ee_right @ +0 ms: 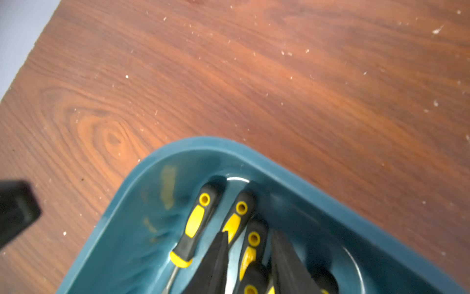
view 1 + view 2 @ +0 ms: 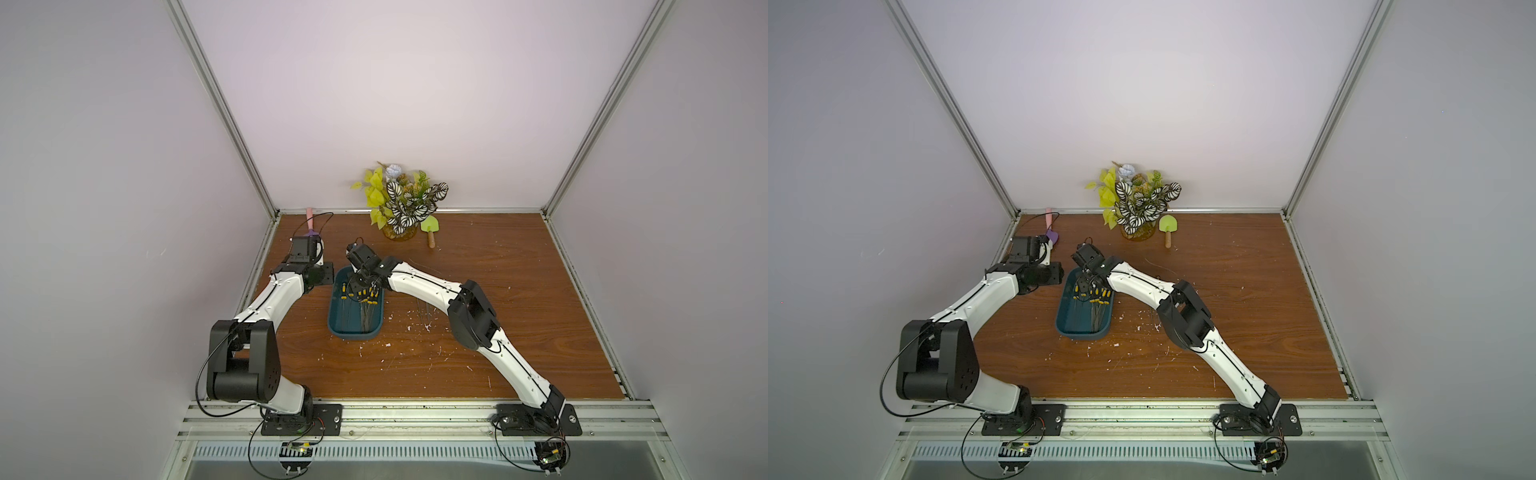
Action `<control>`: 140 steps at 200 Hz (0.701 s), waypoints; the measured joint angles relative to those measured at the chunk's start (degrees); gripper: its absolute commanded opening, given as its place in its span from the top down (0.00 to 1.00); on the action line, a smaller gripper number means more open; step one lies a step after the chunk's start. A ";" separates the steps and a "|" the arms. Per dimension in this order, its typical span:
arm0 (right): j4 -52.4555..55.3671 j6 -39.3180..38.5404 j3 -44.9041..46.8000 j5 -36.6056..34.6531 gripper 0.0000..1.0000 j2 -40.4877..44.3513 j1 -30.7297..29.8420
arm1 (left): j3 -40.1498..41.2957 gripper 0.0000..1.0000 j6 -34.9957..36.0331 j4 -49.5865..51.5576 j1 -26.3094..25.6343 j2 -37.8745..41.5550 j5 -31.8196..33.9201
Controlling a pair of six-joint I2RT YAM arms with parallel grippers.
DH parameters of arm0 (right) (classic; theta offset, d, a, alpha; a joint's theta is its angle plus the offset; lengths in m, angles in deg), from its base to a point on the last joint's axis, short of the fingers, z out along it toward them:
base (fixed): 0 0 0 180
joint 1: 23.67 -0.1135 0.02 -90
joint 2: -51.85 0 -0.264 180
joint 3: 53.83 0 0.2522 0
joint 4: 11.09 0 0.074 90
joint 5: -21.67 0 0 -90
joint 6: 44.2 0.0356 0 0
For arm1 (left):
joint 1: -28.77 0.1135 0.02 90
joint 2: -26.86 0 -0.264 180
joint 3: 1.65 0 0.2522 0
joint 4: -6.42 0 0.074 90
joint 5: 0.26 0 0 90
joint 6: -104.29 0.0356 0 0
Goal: Take the file tool out of the storage box
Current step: Pick up the file tool from the storage box.
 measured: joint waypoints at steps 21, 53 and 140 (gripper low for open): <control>1.60 0.00 -0.13 0.02 0.67 0.00 0.00 | 0.00 0.52 0.00 0.00 0.00 0.00 -0.02; 3.65 0.02 -0.13 0.00 0.67 0.00 -0.04 | 0.00 0.51 0.02 0.00 0.00 0.00 -0.09; 5.27 0.28 -0.02 -0.02 0.73 0.00 -0.42 | 0.00 0.51 0.00 0.00 0.00 0.00 -0.04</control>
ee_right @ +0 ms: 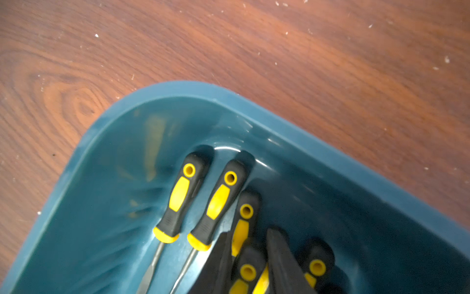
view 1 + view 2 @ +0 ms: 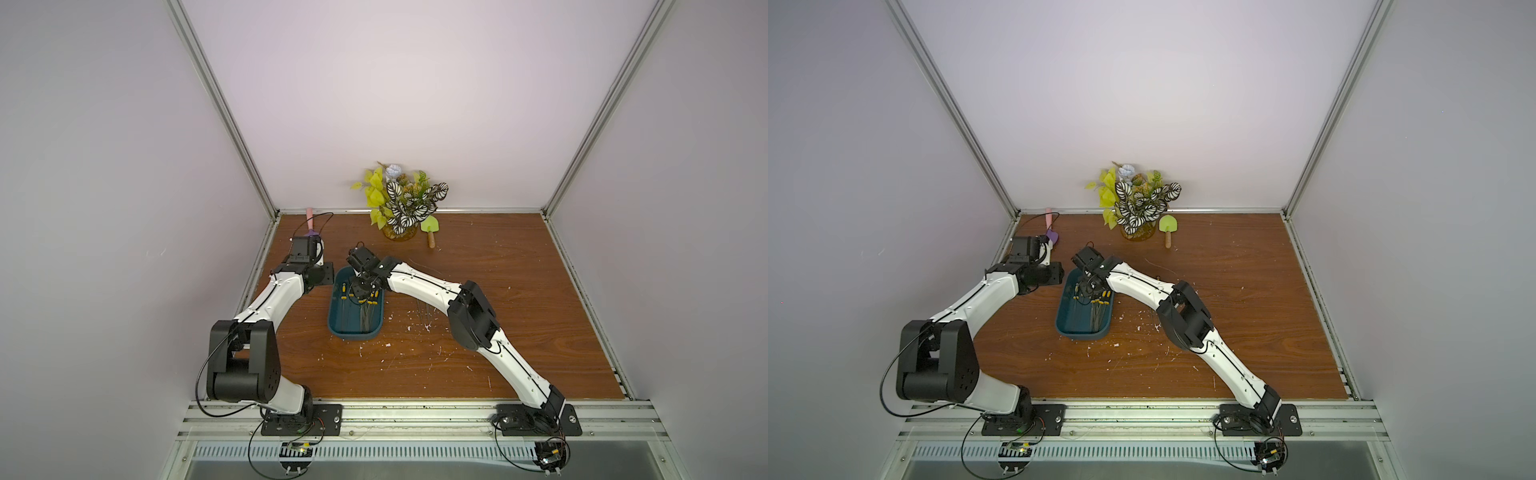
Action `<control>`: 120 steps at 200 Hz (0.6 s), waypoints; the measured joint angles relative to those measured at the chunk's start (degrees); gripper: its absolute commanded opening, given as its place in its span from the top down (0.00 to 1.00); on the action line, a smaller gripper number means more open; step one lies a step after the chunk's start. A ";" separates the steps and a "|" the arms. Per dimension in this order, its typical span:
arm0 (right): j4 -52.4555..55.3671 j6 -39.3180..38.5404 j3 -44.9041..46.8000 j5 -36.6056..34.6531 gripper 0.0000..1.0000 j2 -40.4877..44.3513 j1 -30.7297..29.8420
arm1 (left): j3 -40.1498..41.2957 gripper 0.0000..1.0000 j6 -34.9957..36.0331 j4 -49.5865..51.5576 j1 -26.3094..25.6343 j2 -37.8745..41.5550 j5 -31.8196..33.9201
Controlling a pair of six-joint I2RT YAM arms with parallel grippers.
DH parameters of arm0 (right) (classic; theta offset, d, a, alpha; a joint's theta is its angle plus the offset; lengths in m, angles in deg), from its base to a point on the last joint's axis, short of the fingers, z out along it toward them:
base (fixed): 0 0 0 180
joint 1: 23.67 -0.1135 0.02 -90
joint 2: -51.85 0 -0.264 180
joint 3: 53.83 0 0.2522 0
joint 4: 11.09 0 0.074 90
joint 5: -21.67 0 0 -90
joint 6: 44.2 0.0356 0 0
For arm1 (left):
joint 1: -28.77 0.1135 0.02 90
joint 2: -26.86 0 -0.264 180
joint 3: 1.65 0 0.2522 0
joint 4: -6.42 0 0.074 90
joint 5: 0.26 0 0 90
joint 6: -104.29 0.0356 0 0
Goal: Take the file tool out of the storage box
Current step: Pick up the file tool from the storage box.
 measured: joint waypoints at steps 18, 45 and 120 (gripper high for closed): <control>0.76 0.13 -1.09 0.07 0.78 -0.42 0.00 | 0.00 0.51 0.00 0.00 0.00 0.00 0.00; 0.98 0.39 -1.81 0.17 0.86 -0.76 -0.09 | 0.00 0.50 0.00 0.00 0.00 0.00 0.00; -3.21 0.33 0.98 1.60 0.90 0.87 0.04 | 0.00 0.50 0.02 0.00 0.00 0.00 0.07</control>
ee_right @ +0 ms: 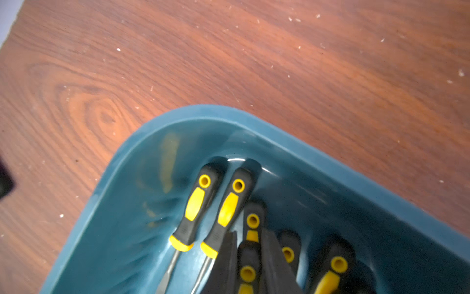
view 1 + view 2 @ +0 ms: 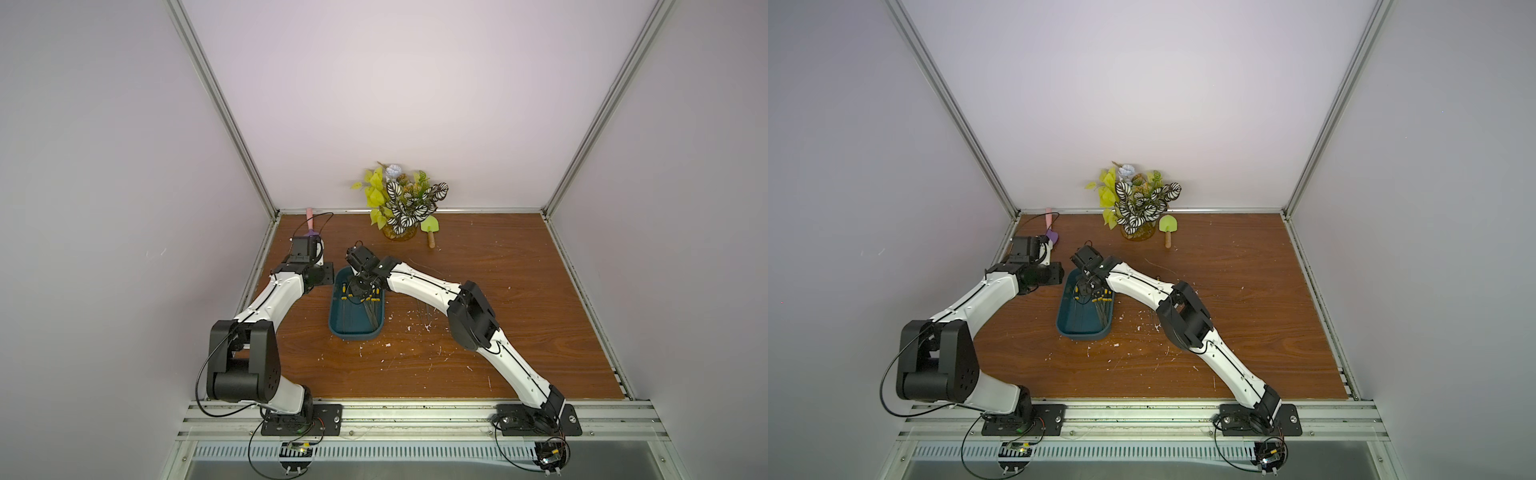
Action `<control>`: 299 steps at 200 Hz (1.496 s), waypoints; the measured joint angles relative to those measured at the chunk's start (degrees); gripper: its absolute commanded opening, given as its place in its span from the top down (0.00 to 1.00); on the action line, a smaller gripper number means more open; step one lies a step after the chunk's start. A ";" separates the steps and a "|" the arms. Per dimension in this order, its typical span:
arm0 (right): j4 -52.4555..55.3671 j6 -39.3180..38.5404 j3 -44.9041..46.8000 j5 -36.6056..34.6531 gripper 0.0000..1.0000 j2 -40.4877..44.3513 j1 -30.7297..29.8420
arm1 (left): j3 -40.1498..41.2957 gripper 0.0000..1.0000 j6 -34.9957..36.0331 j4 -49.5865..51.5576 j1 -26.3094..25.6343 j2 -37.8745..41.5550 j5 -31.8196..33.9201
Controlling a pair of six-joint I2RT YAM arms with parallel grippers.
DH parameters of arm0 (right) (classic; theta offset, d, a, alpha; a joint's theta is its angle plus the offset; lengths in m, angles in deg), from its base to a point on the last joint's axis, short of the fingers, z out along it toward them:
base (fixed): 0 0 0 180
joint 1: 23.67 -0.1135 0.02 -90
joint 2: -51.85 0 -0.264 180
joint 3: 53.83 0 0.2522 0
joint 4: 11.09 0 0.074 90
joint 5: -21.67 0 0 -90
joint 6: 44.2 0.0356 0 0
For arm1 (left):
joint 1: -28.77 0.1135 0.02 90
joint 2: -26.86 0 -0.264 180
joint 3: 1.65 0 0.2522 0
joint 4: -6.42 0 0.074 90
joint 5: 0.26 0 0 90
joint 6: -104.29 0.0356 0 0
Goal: Take the file tool out of the storage box
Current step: Pick up the file tool from the storage box, then place the file tool at the center of the board.
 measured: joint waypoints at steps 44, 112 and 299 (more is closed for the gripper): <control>-9.66 1.14 14.99 0.92 0.98 13.27 1.03 | 0.00 0.50 0.00 0.00 0.00 0.00 0.00; -29.31 4.15 45.79 -4.20 1.00 41.46 5.60 | 0.00 0.50 -0.02 -0.04 0.00 -0.02 -0.02; -17.40 0.13 53.42 -4.15 1.00 32.54 23.08 | 0.00 0.49 -0.02 -0.76 0.00 -1.97 -0.92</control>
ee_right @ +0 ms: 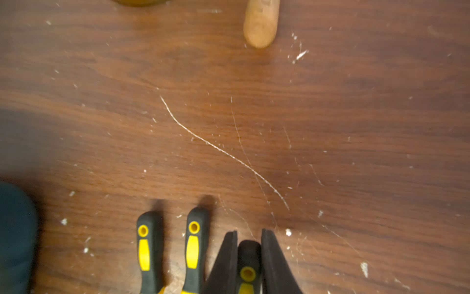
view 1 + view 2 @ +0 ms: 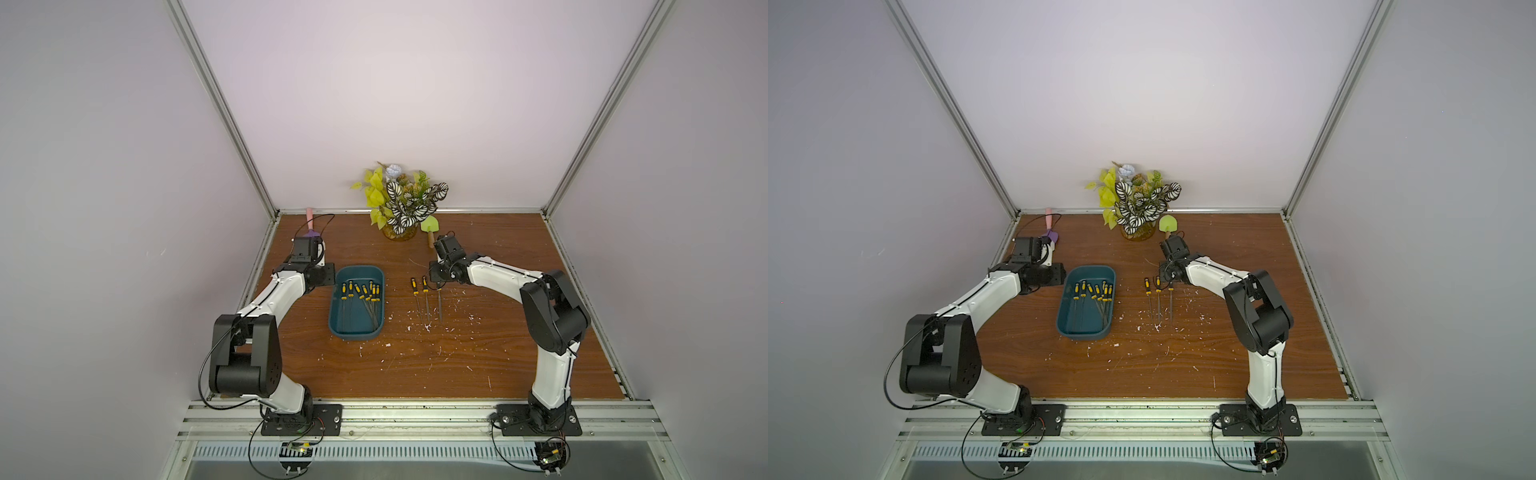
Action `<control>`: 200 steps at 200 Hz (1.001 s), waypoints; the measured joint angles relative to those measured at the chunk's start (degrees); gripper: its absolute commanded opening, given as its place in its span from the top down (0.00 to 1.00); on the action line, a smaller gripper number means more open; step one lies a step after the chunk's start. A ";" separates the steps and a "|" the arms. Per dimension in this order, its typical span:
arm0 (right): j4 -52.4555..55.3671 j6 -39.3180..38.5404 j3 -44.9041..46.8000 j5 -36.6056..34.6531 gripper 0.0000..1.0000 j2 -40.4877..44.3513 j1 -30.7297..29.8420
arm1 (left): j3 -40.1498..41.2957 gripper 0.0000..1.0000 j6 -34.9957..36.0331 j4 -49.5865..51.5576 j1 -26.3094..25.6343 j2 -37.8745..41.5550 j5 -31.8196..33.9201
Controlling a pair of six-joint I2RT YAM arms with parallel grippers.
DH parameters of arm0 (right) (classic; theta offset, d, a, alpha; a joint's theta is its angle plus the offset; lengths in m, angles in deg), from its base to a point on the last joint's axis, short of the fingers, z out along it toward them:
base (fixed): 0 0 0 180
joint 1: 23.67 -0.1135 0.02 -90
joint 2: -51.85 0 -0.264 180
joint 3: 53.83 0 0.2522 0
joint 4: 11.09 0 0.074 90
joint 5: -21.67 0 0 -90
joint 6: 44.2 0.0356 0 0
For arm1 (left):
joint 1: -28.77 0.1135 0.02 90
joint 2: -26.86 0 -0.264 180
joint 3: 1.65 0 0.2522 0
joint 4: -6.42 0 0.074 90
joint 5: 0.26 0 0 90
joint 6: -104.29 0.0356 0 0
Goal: Take the file tool out of the storage box
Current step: Place the file tool at the center of the board.
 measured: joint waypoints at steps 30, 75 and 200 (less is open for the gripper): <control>0.90 0.00 -1.81 1.14 1.00 -1.57 0.00 | 0.00 0.49 0.00 -0.02 0.00 0.00 -0.02; 0.87 0.00 -3.02 1.29 0.95 -4.00 0.00 | 0.00 0.49 0.02 -0.02 0.00 0.00 -0.07; 1.49 1.03 -2.99 0.79 0.70 -4.15 -0.20 | 0.00 0.49 0.04 -0.02 0.00 0.00 -0.22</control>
